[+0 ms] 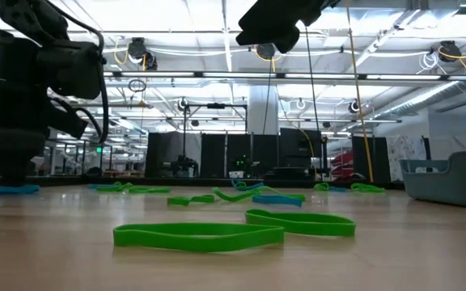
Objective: Sort rubber bands into baskets
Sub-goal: Put the blue rubber band into the dark blue bin
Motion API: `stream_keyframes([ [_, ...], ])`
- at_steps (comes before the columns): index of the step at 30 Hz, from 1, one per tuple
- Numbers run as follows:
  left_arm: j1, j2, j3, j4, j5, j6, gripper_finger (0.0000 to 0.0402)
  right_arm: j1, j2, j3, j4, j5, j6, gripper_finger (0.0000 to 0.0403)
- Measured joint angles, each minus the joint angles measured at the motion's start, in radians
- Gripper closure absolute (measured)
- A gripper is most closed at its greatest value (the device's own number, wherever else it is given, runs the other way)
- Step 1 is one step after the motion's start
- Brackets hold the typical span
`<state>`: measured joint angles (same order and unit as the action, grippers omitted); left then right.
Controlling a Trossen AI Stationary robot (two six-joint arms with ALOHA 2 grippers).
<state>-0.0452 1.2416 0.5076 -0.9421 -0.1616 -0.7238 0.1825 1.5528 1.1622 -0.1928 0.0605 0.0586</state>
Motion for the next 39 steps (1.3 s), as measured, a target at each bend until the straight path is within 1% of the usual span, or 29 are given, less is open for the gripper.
stream_keyframes([
  [8, 0.000, 0.000, 0.001, 0.002, -0.013, 0.005, 0.0375, -0.001, 0.000, 0.000, 0.001, 0.000, -0.021, 0.0243],
  [10, -0.001, 0.000, 0.001, 0.001, -0.016, 0.007, 0.0393, -0.004, 0.000, 0.000, 0.001, 0.000, -0.022, 0.0243],
  [16, -0.003, -0.001, 0.017, -0.014, -0.019, 0.036, 0.0396, -0.006, 0.003, 0.000, 0.003, 0.000, -0.022, 0.0243],
  [20, -0.026, -0.025, 0.071, -0.052, -0.026, 0.060, 0.0398, -0.006, 0.029, 0.002, 0.007, -0.001, -0.029, 0.0243],
  [24, -0.061, -0.081, 0.138, -0.074, -0.032, 0.084, 0.0398, -0.012, 0.080, 0.002, 0.048, -0.001, -0.050, 0.0243],
  [28, -0.105, -0.144, 0.183, -0.064, -0.070, 0.086, 0.0399, -0.026, 0.151, 0.002, 0.176, -0.006, -0.081, 0.0243],
  [32, -0.147, -0.195, 0.187, -0.055, -0.174, 0.077, 0.0399, -0.040, 0.242, 0.002, 0.380, -0.011, -0.126, 0.0243],
  [34, -0.166, -0.202, 0.187, -0.034, -0.216, 0.062, 0.0399, -0.049, 0.294, 0.002, 0.517, -0.011, -0.131, 0.0243],
  [36, -0.184, -0.207, 0.187, 0.028, -0.229, 0.060, 0.0399, -0.058, 0.345, 0.002, 0.641, -0.011, -0.131, 0.0243],
  [39, -0.212, -0.203, 0.187, 0.164, -0.217, 0.127, 0.0400, -0.069, 0.411, 0.002, 0.782, -0.010, -0.141, 0.0243],
])
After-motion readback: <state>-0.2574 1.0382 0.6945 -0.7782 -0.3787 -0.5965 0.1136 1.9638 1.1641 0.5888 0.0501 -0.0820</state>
